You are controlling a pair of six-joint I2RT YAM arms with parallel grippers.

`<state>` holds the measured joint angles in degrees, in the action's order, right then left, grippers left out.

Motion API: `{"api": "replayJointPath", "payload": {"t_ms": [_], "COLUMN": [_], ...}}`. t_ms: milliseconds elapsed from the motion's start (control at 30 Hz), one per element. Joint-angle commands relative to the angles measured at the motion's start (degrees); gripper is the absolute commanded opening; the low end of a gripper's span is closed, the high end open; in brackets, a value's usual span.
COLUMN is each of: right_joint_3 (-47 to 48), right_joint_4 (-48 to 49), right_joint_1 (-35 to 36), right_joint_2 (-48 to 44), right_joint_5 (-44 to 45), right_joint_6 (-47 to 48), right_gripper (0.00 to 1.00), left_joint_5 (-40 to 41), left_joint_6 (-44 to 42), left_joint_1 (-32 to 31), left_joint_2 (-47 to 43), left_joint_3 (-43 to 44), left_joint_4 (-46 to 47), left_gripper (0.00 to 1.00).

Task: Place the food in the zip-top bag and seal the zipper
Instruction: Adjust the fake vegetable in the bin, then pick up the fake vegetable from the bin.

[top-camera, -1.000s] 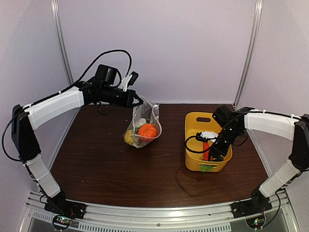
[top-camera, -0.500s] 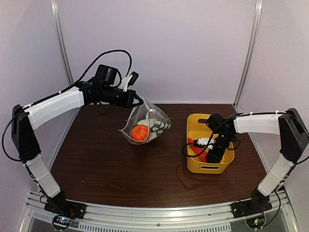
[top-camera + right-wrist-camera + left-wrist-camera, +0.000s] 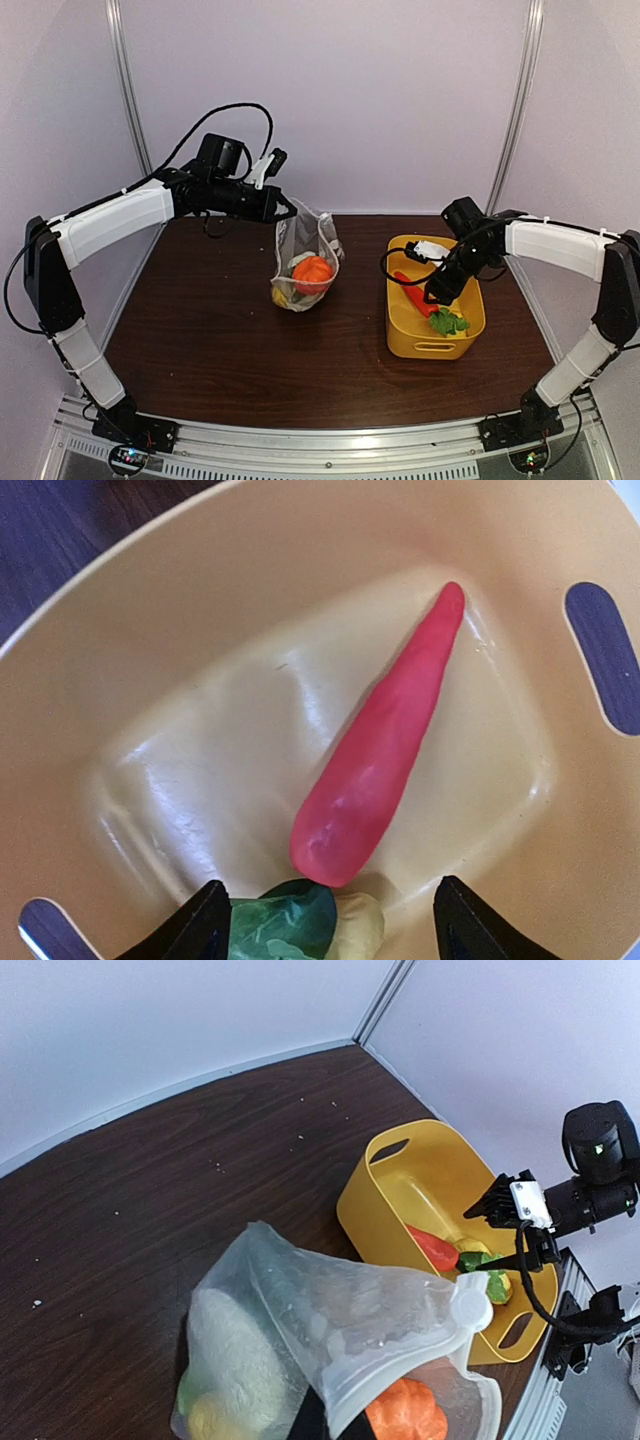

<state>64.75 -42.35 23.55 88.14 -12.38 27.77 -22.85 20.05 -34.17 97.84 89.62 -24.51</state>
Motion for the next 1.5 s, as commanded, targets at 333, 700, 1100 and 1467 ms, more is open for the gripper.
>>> {"api": "replayJointPath", "payload": {"t_ms": [333,700,1100,1467], "right_joint_3": [1.09,-0.33,-3.23,-3.33], "right_joint_4": [11.3,15.23,16.9,13.51], "right_joint_1": [-0.08,-0.34,-0.96,-3.06], "right_joint_2": [8.72,14.0,13.86,-0.08], "right_joint_5": [-5.58,-7.26,-1.0,-5.81], "right_joint_6": [-12.67,-18.06,-21.58,-17.72], "right_gripper": [0.57,0.51,0.5,0.37], "left_joint_5": [-1.16,-0.25,-0.07,-0.23], "left_joint_6": [0.87,0.71,0.6,0.52], "left_joint_1": [0.13,0.16,0.11,0.1], "left_joint_2": [0.07,-0.72,-0.55,-0.2], "left_joint_3": [-0.64,-0.59,-0.59,-0.5], "left_joint_4": [2.88,2.6,2.49,2.54], "left_gripper": [0.0,0.0,0.0,0.0]}}
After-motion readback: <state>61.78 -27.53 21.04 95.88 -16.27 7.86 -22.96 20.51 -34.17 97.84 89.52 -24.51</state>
